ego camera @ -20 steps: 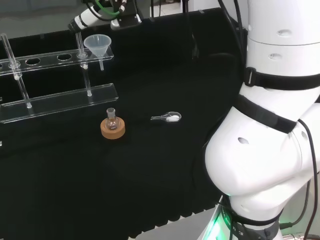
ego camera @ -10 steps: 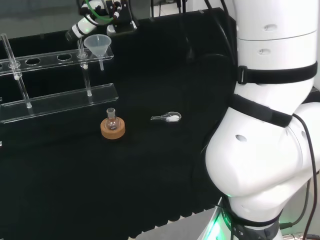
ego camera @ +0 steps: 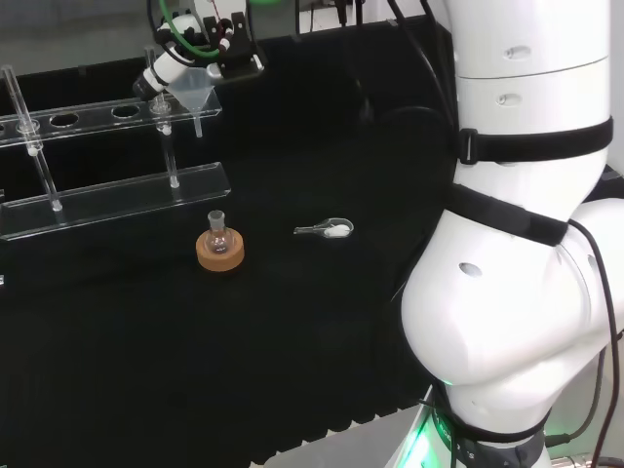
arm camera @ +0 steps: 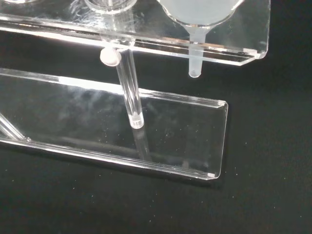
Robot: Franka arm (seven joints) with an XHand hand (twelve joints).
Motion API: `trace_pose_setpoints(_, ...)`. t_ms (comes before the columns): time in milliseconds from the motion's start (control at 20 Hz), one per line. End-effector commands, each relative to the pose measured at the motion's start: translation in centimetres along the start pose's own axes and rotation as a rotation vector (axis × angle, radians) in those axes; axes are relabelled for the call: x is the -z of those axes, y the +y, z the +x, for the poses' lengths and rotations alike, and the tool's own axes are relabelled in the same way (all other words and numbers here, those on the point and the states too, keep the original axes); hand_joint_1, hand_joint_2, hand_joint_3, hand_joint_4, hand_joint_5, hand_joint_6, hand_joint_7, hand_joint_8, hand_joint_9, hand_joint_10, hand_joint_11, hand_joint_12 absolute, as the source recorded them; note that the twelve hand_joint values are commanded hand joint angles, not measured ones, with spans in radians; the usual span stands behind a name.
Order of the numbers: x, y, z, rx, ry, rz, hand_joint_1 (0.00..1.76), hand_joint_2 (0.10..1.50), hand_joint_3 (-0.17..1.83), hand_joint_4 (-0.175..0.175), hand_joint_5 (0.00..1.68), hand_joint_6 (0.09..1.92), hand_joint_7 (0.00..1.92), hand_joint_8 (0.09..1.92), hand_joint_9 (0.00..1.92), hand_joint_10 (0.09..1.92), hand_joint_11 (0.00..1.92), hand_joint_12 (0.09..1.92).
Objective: Pick up the funnel from the transparent funnel stand.
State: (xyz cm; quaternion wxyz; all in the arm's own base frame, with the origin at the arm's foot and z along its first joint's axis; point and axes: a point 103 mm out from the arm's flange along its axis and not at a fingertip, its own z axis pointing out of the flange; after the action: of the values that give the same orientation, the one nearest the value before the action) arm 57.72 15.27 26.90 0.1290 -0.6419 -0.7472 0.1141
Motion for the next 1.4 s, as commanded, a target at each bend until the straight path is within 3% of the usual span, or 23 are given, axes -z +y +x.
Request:
trace_pose_setpoints(50, -1.9, 0.0, -0.1, -0.032, -0.029, -0.086, 0.45, 0.6, 0.04, 0.042, 0.0, 0.09, 0.0, 0.09, 0.0, 0.09, 0.0, 0.09)
trace_pose_setpoints(850, -1.9, 2.4, -1.0, -0.031, -0.029, -0.086, 0.49, 0.61, 0.04, 0.03, 0.0, 0.09, 0.0, 0.09, 0.0, 0.09, 0.0, 0.09)
trace_pose_setpoints(1400, -2.6, 1.9, -2.0, -0.043, -0.007, -0.078, 0.52, 0.64, 0.05, 0.003, 0.0, 0.09, 0.05, 0.09, 0.02, 0.09, 0.0, 0.09)
